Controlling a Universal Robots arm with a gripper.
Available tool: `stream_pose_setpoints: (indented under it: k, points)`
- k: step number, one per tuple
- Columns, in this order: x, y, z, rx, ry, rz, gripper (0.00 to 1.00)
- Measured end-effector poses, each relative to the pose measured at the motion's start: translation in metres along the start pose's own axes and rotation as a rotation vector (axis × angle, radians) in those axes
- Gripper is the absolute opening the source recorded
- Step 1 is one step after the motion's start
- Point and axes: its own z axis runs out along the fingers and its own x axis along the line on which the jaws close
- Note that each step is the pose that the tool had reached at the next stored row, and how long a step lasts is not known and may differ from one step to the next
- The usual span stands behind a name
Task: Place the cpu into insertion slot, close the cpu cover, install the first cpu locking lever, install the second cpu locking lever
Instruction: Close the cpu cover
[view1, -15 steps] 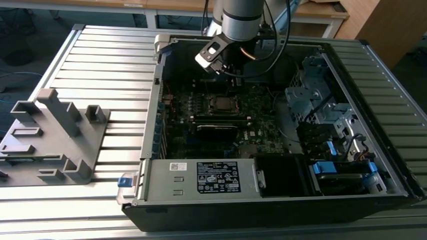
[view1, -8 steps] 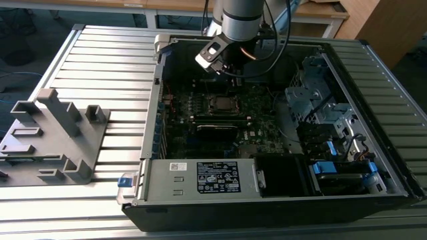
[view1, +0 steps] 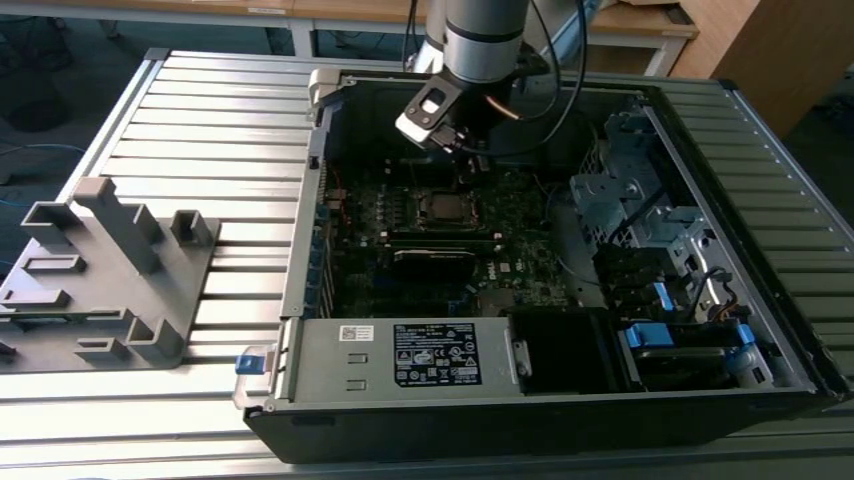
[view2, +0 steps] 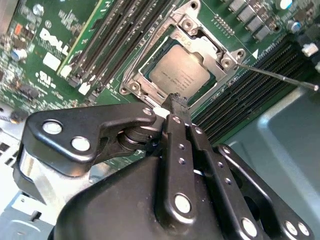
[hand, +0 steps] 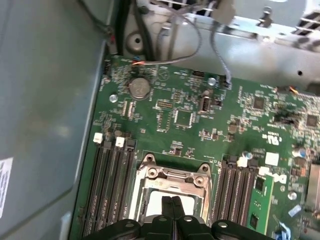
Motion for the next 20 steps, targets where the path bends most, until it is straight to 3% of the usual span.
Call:
stream_pose_setpoints:
  k: [4, 14, 20]
  points:
    - [0.0, 0.0, 0.0001, -0.0018, 0.0028, -0.07, 0.1]
    - [0.0, 0.0, 0.0001, -0.002, 0.0031, -0.077, 0.1]
    - [0.0, 0.0, 0.0001, -0.0038, 0.0059, -0.149, 0.1]
